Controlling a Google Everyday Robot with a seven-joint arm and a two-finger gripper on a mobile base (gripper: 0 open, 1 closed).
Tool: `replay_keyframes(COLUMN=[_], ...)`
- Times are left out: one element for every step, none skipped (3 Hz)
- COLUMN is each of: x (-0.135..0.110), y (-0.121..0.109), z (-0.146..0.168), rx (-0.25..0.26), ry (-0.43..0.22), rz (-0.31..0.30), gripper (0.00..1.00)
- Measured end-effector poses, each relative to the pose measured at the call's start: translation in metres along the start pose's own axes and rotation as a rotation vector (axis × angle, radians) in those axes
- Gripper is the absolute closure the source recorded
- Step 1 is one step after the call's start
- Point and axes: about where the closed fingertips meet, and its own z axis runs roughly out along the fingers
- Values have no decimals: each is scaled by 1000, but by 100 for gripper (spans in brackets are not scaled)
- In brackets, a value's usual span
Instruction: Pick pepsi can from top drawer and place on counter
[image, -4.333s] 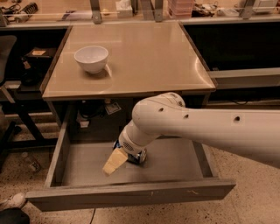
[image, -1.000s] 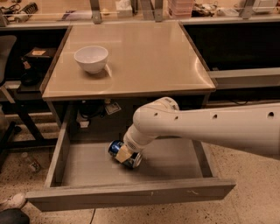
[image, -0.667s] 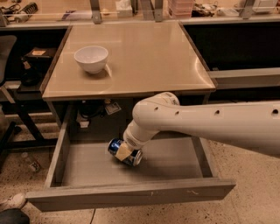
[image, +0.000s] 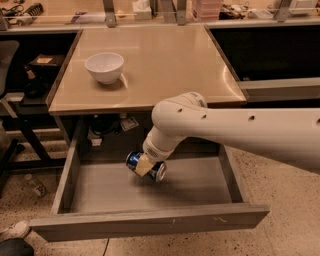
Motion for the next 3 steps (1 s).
replay_keyframes(x=[0,5,13], y=[-16,-38,-56], z=[-16,-44,-75], rx=[22,55,106], ry=[10,15,30], rz=[8,50,83], gripper=[100,100,100])
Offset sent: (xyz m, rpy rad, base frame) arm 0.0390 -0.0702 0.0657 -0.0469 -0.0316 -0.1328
